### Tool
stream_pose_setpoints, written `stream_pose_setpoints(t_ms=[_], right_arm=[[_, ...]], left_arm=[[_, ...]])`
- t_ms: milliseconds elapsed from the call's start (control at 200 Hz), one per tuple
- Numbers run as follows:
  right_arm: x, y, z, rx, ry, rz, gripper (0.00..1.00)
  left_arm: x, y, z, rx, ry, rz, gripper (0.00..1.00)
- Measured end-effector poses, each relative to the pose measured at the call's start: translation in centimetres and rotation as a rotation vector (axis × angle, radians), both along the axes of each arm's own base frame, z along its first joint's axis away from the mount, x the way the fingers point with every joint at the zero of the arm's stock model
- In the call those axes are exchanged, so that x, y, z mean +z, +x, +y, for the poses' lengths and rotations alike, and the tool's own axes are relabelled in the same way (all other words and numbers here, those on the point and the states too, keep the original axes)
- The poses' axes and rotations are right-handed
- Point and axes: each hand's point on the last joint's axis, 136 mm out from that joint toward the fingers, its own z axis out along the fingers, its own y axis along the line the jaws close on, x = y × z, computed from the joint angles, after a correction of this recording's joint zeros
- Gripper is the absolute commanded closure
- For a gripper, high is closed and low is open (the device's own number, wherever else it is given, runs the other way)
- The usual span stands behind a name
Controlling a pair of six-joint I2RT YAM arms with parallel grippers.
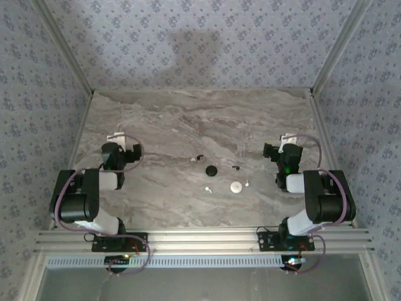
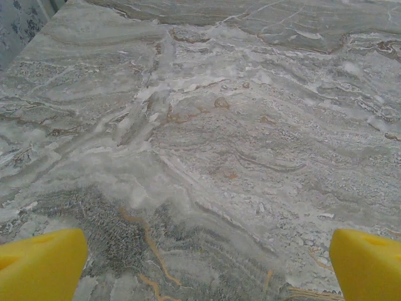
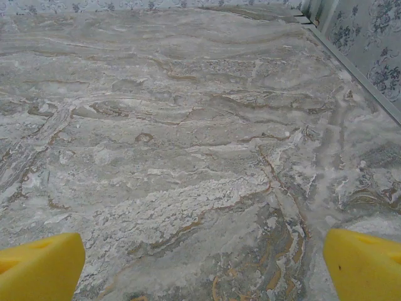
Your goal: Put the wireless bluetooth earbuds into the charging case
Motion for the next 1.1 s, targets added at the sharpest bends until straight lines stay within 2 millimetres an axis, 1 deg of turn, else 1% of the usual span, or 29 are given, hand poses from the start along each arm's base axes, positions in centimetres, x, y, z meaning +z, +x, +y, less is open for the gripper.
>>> stream_pose_setpoints(t_ms=[924, 994, 1099], right_arm=[[0.04, 0.03, 0.0, 0.0, 0.0, -0.001, 0.0], [0.05, 0.04, 0.0, 0.0, 0.0, -0.001, 0.0], [0.1, 0.03, -0.15, -0.008, -0.004, -0.003, 0.0]], left_arm=[[-0.01, 0.0, -0.01, 0.0, -0.003, 0.0, 0.0], [0.0, 0.02, -0.01, 0.001, -0.003, 0.001, 0.04], [0.04, 0.47, 0.0, 0.001, -0.005, 0.028, 0.13]])
